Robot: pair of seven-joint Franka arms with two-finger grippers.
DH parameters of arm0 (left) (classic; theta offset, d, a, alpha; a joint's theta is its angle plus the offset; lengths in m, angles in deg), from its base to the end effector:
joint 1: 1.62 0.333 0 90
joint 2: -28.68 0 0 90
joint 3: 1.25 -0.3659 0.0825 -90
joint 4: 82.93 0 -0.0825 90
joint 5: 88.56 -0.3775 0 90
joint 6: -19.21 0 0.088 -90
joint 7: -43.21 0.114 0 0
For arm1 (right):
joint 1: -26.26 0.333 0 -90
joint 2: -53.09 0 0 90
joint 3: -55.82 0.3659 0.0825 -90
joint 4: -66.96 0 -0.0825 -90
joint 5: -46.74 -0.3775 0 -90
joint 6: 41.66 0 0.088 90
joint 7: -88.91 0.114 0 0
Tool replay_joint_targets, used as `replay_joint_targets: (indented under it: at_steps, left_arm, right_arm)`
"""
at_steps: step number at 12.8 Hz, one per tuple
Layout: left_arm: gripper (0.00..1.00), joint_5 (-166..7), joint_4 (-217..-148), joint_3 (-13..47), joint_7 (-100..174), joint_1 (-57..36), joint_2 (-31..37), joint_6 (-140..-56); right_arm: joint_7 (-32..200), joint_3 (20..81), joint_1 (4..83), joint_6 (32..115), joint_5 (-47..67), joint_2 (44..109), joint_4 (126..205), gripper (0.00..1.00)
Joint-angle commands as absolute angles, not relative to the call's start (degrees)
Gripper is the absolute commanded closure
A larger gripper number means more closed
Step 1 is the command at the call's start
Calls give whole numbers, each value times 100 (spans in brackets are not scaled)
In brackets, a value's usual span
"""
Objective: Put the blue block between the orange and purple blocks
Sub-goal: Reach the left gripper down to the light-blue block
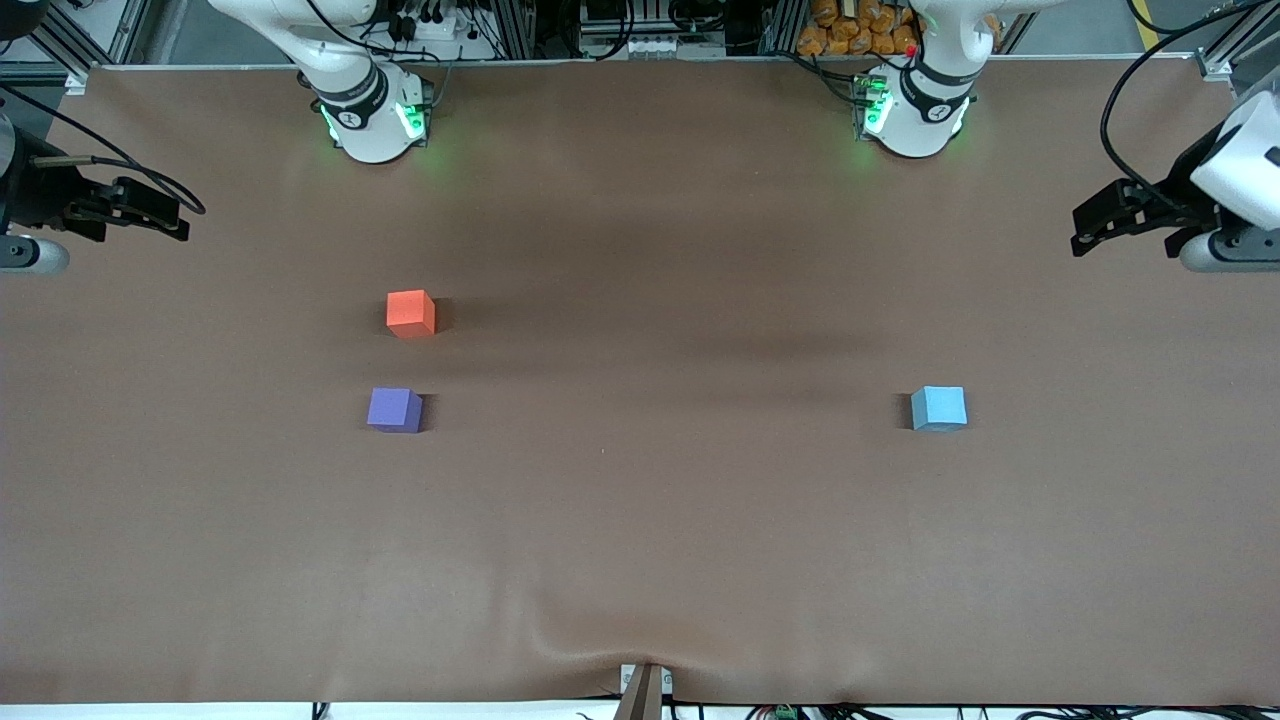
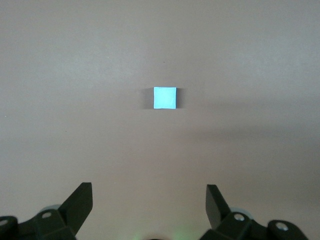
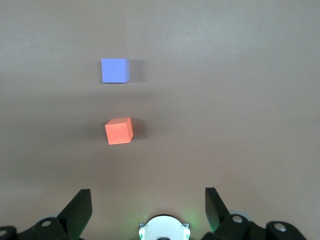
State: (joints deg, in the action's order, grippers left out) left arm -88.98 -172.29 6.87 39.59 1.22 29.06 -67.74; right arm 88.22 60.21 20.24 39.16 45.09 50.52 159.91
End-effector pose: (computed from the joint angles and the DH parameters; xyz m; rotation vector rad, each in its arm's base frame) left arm 0.5377 -0.0491 0.6716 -3.1298 0.0449 0.0544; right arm 0.5119 -0.0099 0.6552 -3.1021 0.0226 0.2588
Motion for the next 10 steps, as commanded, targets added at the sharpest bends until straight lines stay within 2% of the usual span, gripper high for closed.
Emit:
replay_joint_targets:
  at_steps: [1, 5, 7, 10]
  left_arm:
    - [0, -8926, -17520, 719, 3961, 163, 2755, -7200]
    - [0, -8926, -19127, 763, 4031, 146, 2203, -9394]
    - [0, -8935, -19314, 780, 4093, 155, 1694, -10047]
    - [0, -9005, -19297, 780, 4180, 119, 1112, -10391]
  right_arm:
    - [8777, 6012, 2046, 3973, 4525, 5019, 16065, 0]
    - [8777, 6012, 2046, 3973, 4533, 5028, 16065, 0]
    - [8777, 6012, 2046, 3981, 4525, 5028, 16057, 0]
    - [8777, 6012, 2046, 3982, 4533, 5037, 16057, 0]
